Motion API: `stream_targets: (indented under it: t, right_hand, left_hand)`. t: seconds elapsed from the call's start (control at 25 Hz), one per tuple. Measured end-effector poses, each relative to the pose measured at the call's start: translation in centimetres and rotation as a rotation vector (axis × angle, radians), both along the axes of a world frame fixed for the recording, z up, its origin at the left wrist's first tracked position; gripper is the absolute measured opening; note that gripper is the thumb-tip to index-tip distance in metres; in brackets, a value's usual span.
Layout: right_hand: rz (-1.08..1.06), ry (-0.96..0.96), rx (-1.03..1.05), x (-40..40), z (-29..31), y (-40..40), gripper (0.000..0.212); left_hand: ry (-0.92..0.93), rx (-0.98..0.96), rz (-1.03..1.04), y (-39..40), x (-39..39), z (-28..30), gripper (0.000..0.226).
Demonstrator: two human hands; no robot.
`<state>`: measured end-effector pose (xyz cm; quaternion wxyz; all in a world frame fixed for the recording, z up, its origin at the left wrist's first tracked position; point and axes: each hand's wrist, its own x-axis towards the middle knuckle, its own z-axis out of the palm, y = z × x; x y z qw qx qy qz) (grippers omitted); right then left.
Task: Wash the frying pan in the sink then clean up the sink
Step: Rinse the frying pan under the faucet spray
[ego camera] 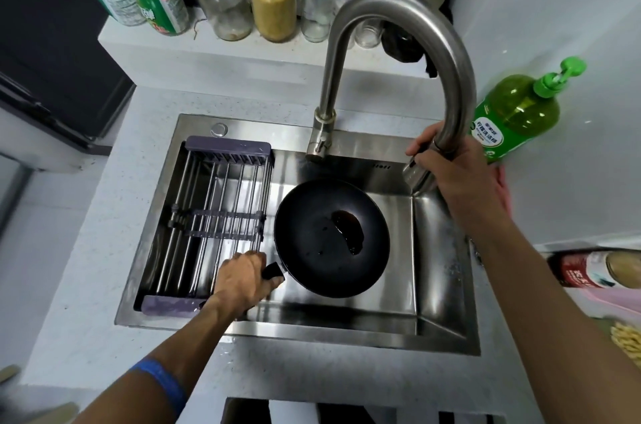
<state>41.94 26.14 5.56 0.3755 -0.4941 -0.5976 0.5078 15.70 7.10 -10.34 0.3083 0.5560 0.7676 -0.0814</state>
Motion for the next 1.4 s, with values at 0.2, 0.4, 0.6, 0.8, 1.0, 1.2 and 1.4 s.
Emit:
stream_targets:
  t: [0.2, 0.4, 0.6, 0.8, 1.0, 1.2, 1.4]
  right_hand:
    - [-0.006, 0.017, 0.0, -0.2, -0.3, -0.2, 0.025]
    - [-0.001, 0.065, -0.013, 0.1, -0.9, -0.2, 0.027]
    - [0.009, 0.075, -0.008, 0.1, -1.2, -0.2, 0.034]
    - [-0.043, 0.079, -0.046, -0.4, -1.2, 0.0, 0.03]
    - [-0.076, 0.093, -0.035, -1.0, -1.7, -0.1, 0.03]
    - [-0.183, 0.194, -0.162, -2.9, -5.0, -1.7, 0.019]
    - [-0.225, 0.292, -0.238, -5.3, -7.1, -0.8, 0.031]
  left_hand:
    - [-0.302, 0.508, 0.195, 13.3, 2.2, 5.5, 0.048]
    - [-0.12, 0.478, 0.128, 21.0, 3.3, 7.8, 0.022]
    - [-0.134, 0.545, 0.205, 18.0, 1.8, 5.2, 0.024]
    - [-0.536, 0.5, 0.425, 13.5, 0.2, 4.3, 0.027]
    - [-0.303, 0.26, 0.372, -2.3, -1.4, -0.2, 0.015]
    - [-0.071, 0.2, 0.11, -8.3, -2.4, -2.6, 0.041]
    - [-0.076, 0.196, 0.161, -8.3, -2.5, -3.2, 0.047]
